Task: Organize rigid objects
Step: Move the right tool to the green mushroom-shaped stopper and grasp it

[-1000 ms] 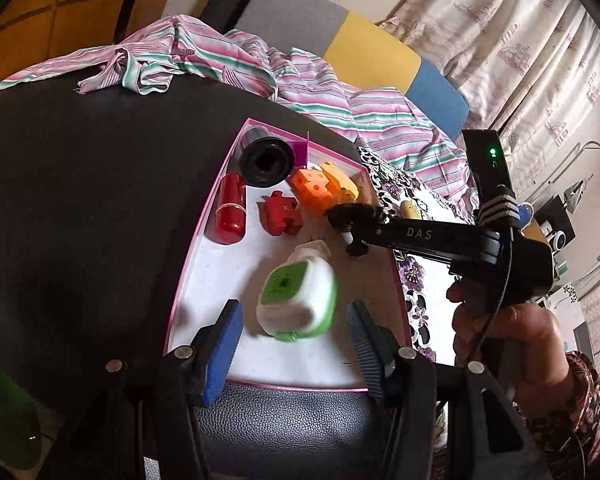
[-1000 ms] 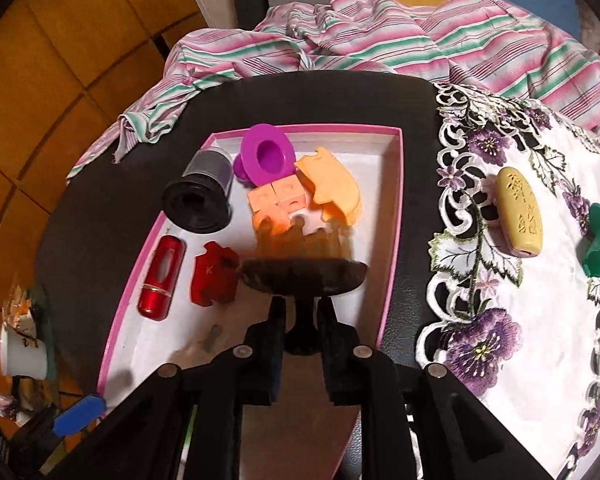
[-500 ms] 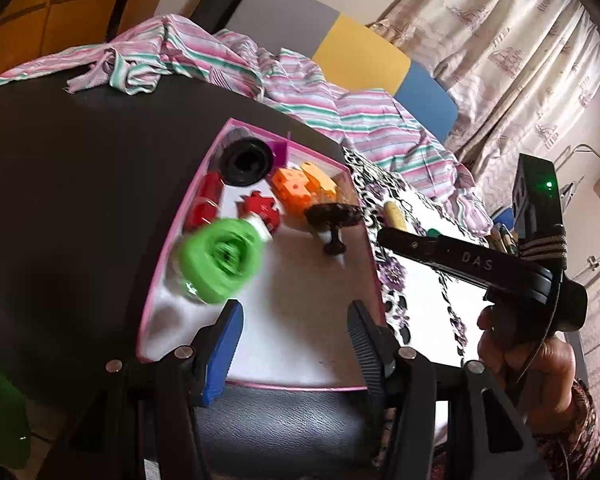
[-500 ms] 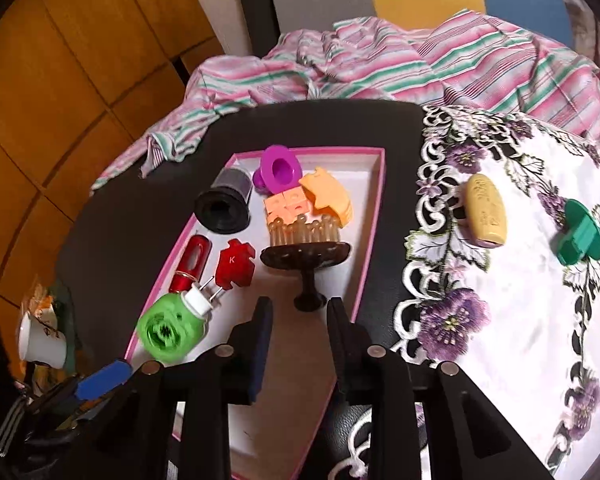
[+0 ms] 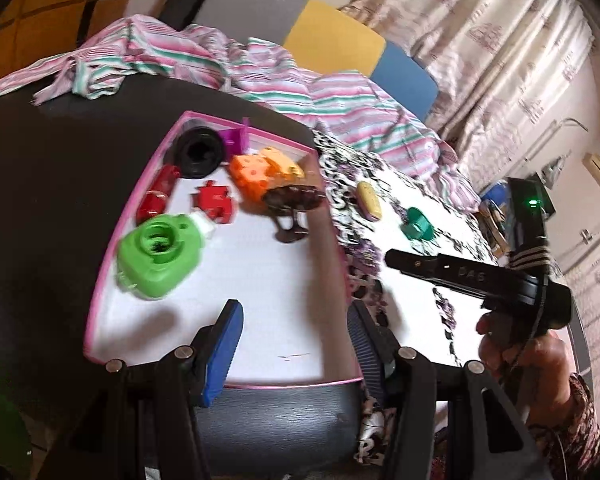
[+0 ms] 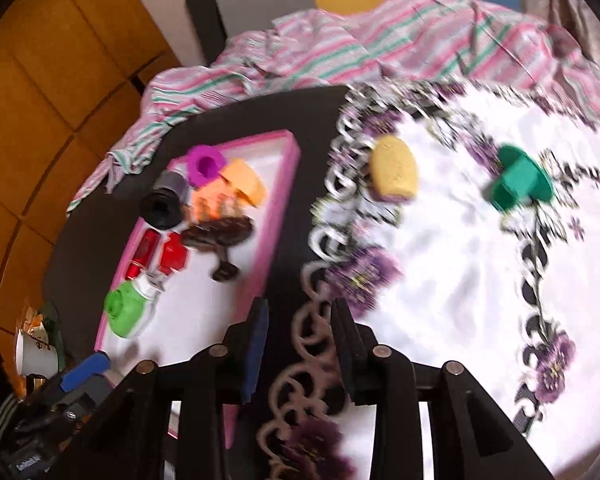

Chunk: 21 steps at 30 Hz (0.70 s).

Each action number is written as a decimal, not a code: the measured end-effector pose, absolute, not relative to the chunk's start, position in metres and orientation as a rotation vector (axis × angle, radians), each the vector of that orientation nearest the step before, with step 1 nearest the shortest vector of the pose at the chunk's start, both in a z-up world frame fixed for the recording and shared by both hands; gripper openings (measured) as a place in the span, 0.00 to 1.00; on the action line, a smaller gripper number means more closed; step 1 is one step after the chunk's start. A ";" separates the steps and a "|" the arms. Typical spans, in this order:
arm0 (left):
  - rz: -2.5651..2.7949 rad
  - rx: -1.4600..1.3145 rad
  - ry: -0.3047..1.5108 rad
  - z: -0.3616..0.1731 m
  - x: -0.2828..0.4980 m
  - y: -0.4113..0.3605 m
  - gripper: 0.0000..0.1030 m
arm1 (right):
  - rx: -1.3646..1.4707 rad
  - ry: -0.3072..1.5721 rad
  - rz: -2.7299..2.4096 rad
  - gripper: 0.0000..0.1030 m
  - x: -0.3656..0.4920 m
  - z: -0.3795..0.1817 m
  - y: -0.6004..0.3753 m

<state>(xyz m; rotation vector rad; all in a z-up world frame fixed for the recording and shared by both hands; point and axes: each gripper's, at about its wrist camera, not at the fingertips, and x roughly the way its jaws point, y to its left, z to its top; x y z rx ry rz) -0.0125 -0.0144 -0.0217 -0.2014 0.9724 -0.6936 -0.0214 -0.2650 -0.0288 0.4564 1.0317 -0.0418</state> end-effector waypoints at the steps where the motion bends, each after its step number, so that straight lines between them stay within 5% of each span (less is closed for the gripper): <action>1: -0.709 -0.193 0.972 -0.021 -0.014 -0.019 0.53 | 0.464 1.040 -0.054 0.35 -0.024 -0.032 -0.271; 21: -0.828 -0.056 0.990 -0.012 -0.034 -0.086 0.53 | 0.691 1.004 -0.364 0.39 -0.038 -0.047 -0.406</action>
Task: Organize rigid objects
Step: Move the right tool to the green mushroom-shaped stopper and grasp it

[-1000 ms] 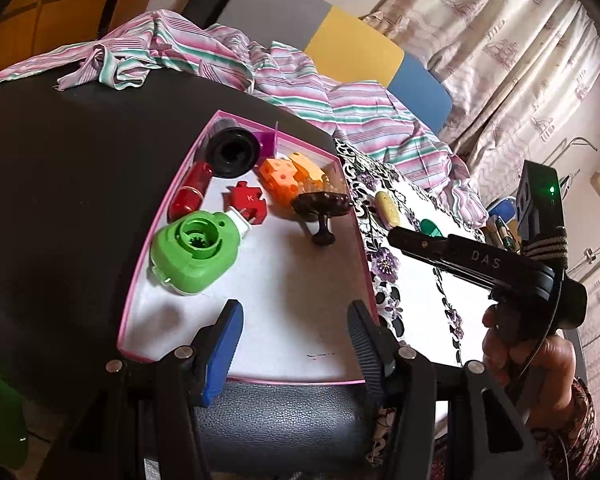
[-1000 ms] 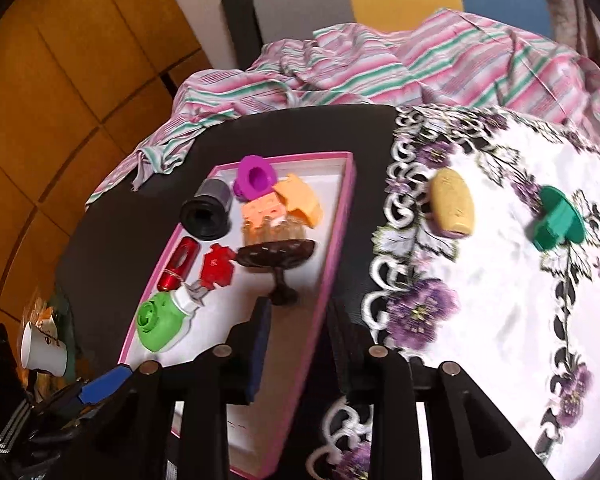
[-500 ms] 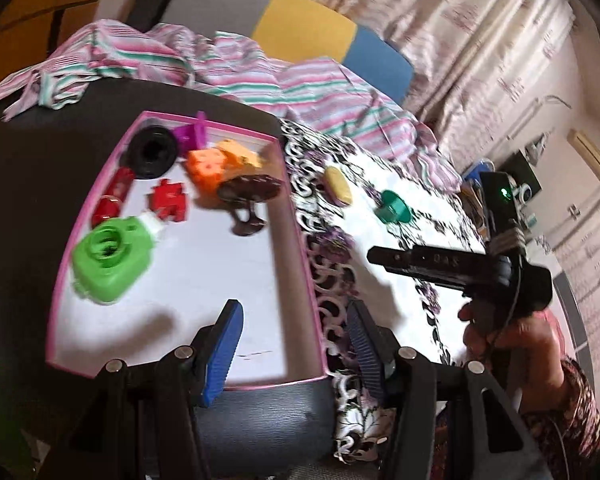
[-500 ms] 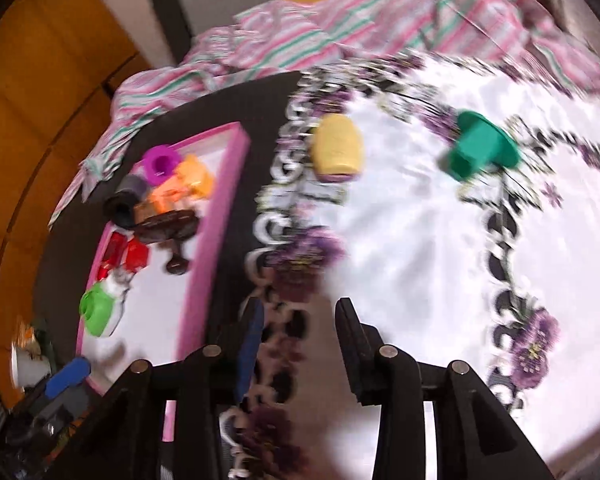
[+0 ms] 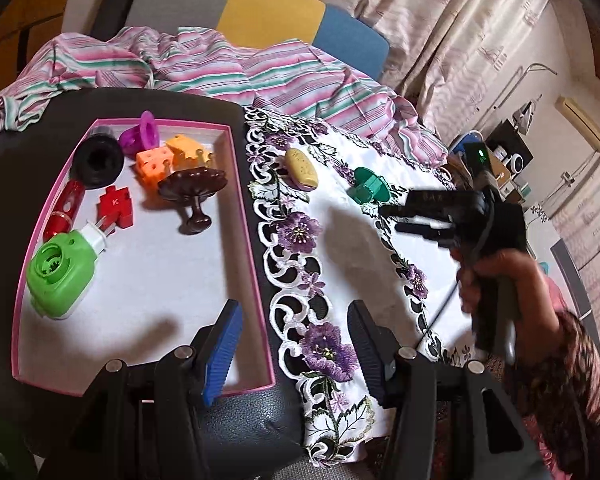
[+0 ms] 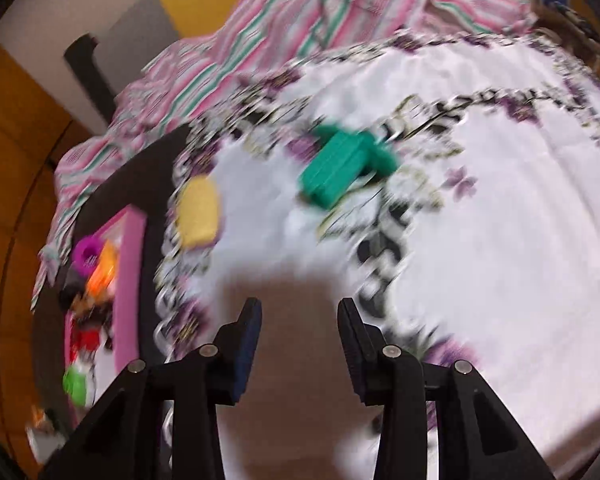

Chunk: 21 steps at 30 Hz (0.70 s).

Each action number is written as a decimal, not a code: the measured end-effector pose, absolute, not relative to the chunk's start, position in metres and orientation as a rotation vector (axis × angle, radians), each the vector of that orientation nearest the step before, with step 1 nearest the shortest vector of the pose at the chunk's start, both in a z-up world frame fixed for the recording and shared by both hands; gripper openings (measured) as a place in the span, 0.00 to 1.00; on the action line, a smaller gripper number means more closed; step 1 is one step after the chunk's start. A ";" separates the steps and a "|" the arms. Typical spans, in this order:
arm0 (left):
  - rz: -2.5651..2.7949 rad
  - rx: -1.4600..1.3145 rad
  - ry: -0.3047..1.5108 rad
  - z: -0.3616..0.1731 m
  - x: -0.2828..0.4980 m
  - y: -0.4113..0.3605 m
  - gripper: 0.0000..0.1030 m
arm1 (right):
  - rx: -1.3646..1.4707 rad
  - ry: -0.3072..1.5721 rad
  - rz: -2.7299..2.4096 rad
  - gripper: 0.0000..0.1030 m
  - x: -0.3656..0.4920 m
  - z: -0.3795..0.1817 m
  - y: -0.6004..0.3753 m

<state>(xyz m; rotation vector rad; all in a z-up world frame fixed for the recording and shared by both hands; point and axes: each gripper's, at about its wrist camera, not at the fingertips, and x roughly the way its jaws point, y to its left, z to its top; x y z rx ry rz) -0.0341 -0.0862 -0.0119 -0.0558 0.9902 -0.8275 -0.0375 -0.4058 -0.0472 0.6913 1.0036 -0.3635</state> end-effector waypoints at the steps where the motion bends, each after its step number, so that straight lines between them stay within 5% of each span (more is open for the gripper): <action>1: -0.828 -0.054 0.992 -0.012 -0.034 -0.088 0.53 | 0.700 0.992 -0.374 0.39 -0.034 -0.047 -0.414; 15: -0.814 -0.013 1.009 -0.012 -0.035 -0.106 0.53 | 0.798 0.960 -0.409 0.40 0.030 -0.081 -0.462; 18: -0.818 -0.017 1.017 -0.011 -0.032 -0.114 0.53 | 0.740 0.972 -0.413 0.30 0.032 -0.080 -0.463; 21: -0.836 -0.024 1.024 -0.006 -0.028 -0.126 0.53 | 0.751 0.992 -0.425 0.30 0.025 -0.079 -0.466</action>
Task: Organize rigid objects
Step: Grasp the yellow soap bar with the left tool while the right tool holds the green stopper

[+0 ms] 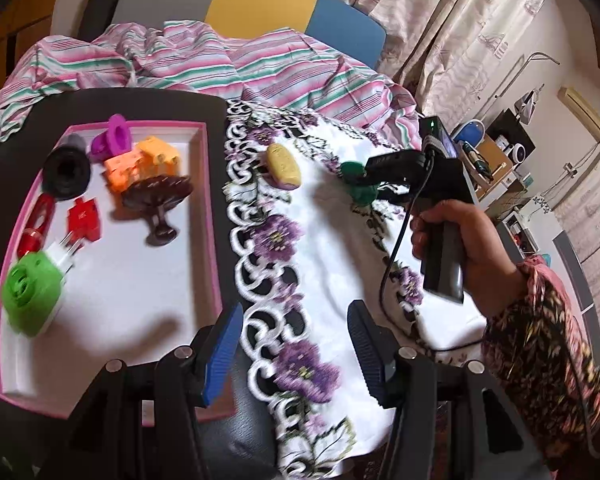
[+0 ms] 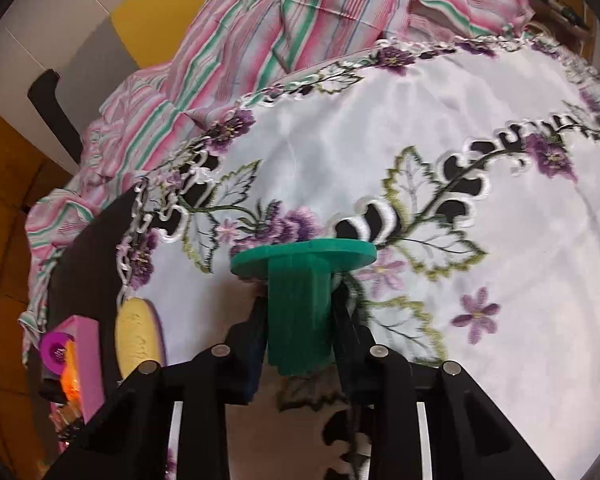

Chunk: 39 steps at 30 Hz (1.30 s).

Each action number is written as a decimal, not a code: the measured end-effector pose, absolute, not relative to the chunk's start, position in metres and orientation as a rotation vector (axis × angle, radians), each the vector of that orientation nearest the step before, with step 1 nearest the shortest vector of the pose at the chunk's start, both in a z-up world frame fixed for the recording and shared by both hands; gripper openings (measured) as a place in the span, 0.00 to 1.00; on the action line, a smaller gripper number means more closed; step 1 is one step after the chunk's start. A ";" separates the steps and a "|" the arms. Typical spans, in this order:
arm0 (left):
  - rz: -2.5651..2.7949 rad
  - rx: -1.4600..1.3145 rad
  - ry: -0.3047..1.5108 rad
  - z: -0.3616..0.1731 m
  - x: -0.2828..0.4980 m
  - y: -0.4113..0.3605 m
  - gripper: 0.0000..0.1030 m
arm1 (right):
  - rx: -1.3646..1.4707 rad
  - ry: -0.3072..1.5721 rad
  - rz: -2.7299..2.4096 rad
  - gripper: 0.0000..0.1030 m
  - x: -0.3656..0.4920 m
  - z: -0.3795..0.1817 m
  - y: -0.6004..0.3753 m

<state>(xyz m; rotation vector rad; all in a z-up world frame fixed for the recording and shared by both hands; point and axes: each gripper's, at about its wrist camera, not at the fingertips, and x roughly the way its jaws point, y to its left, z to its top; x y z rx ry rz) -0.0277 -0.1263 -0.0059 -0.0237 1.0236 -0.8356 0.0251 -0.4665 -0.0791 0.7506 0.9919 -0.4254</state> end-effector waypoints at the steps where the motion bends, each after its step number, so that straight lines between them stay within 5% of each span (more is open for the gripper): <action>1: -0.841 -0.022 1.022 -0.004 -0.027 -0.130 0.53 | 0.768 1.003 -0.423 0.30 0.021 -0.080 -0.468; 19: -0.692 0.037 1.048 -0.003 0.051 -0.246 0.54 | 0.470 1.130 -0.461 0.29 0.004 -0.078 -0.450; 39: -0.591 0.128 1.128 -0.065 0.105 -0.304 0.55 | 0.539 1.125 -0.461 0.29 0.006 -0.080 -0.455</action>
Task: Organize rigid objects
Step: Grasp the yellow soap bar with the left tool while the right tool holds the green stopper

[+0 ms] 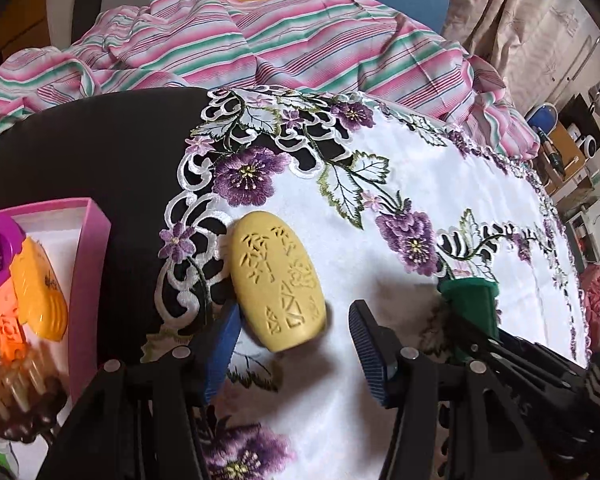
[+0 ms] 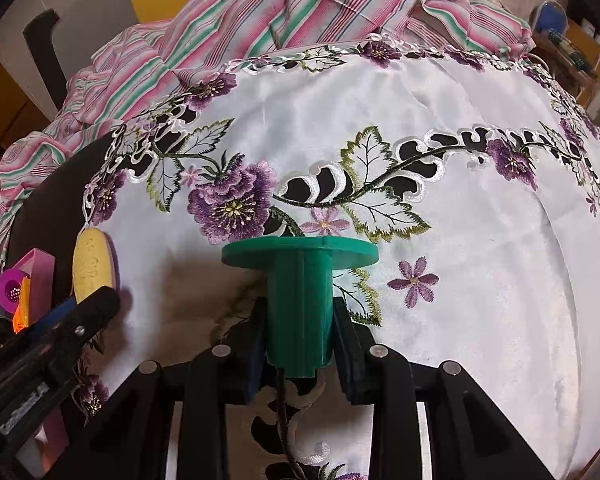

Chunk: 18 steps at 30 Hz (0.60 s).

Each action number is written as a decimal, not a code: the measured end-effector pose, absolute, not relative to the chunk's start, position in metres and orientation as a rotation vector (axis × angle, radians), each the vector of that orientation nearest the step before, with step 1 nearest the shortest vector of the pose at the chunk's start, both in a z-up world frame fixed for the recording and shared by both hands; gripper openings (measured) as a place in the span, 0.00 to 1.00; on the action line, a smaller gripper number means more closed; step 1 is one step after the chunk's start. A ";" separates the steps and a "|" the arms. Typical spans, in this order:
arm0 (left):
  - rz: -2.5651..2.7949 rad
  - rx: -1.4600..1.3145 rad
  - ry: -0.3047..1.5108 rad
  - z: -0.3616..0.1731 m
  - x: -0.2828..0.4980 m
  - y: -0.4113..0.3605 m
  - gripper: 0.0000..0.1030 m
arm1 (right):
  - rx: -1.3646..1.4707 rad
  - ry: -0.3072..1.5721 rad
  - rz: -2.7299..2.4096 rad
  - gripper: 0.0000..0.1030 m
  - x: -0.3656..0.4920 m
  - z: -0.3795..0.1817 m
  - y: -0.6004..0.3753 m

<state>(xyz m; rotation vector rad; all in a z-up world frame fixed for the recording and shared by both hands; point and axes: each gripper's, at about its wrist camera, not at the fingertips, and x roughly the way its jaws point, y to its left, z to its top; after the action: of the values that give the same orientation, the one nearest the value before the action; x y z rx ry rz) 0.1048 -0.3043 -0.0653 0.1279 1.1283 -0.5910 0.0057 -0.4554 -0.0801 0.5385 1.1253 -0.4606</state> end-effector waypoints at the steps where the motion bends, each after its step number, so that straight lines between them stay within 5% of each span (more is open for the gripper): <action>1: -0.591 0.132 1.117 -0.065 0.105 -0.305 0.55 | 0.539 1.125 -0.461 0.29 0.006 -0.080 -0.455; 7: -0.584 0.138 1.086 -0.069 0.113 -0.309 0.53 | 0.544 1.125 -0.462 0.30 0.006 -0.081 -0.455; 9: -0.572 0.155 1.069 -0.070 0.113 -0.307 0.43 | 0.544 1.126 -0.462 0.30 0.006 -0.081 -0.455; 18: -0.599 0.075 1.099 -0.066 0.101 -0.284 0.42 | 0.512 1.132 -0.465 0.30 0.008 -0.081 -0.452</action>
<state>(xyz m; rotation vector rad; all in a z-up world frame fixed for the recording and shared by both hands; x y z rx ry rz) 0.1006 -0.2837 -0.0658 0.0749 1.0991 -0.5993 0.0079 -0.4520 -0.0806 0.5118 1.1324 -0.4645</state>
